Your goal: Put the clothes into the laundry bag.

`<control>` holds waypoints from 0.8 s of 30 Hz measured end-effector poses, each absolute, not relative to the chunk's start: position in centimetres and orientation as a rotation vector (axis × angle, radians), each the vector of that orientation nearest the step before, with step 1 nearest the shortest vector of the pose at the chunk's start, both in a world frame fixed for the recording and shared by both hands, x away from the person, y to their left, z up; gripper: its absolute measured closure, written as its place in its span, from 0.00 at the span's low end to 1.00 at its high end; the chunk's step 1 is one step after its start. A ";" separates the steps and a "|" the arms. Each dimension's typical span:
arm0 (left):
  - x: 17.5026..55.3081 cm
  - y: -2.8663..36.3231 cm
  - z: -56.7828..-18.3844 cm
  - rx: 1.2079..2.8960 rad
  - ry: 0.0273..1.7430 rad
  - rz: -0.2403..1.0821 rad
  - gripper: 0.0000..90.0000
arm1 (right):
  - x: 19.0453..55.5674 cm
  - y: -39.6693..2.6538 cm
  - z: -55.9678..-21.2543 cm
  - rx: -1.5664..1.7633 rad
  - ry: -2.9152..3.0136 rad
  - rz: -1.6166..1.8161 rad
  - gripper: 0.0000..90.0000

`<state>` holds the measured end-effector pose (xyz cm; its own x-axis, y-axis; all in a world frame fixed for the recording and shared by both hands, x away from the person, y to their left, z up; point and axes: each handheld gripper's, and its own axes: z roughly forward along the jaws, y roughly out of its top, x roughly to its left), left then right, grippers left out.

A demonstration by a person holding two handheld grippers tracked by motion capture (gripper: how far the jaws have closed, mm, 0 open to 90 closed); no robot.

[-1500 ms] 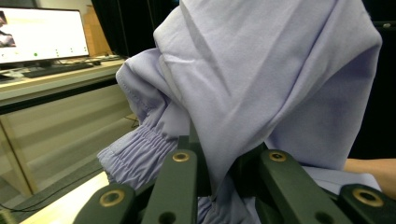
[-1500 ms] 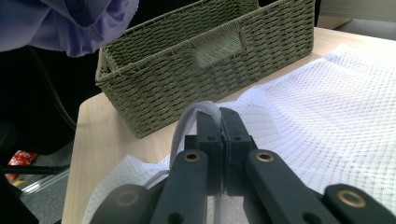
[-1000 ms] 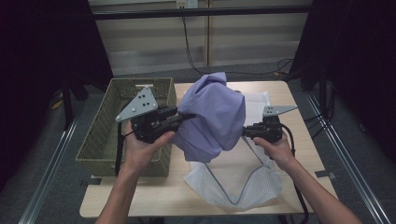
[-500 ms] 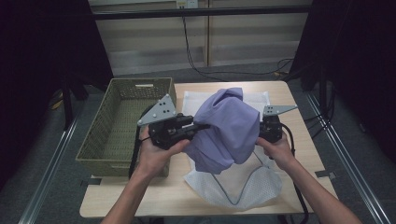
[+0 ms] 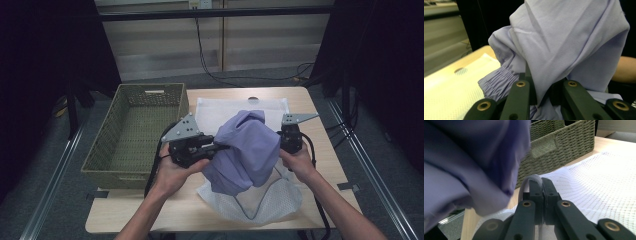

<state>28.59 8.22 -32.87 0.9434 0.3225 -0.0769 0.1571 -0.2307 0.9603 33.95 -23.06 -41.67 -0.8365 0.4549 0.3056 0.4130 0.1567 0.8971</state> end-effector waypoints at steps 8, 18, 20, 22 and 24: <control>28.9 7.0 -34.7 1.871 0.355 0.123 0.91 | 34.0 -23.2 -41.8 0.890 2.360 1.817 0.99; 29.3 5.9 -36.2 1.920 0.347 0.095 0.91 | 34.0 -23.1 -41.9 0.889 2.374 1.813 0.99; 29.4 5.8 -36.4 1.920 0.355 0.089 0.91 | 34.1 -23.1 -41.9 0.891 2.377 1.809 0.99; 29.5 5.6 -36.6 1.921 0.358 0.086 0.91 | 34.1 -23.0 -42.0 0.898 2.381 1.807 0.99; 29.4 5.4 -36.5 1.925 0.345 0.077 0.91 | 34.1 -23.0 -42.0 0.894 2.380 1.804 0.99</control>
